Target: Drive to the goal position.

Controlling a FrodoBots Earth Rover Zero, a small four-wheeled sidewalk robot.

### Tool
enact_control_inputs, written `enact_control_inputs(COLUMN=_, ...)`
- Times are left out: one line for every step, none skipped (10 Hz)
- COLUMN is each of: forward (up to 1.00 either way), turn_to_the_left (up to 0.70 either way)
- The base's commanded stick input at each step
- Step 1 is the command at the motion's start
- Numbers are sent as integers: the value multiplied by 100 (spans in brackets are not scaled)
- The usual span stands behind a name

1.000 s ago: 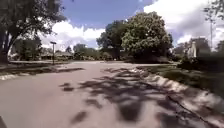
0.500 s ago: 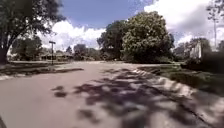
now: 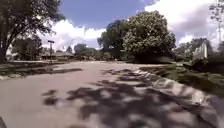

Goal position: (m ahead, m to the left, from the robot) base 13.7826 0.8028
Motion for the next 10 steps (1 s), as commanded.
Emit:
enact_control_inputs(forward=70, turn_to_the_left=0)
enact_control_inputs(forward=70, turn_to_the_left=0)
enact_control_inputs(forward=70, turn_to_the_left=0)
enact_control_inputs(forward=70, turn_to_the_left=0)
enact_control_inputs(forward=70, turn_to_the_left=0)
enact_control_inputs(forward=70, turn_to_the_left=0)
enact_control_inputs(forward=70, turn_to_the_left=0)
enact_control_inputs(forward=70, turn_to_the_left=0)
enact_control_inputs(forward=70, turn_to_the_left=0)
enact_control_inputs(forward=70, turn_to_the_left=0)
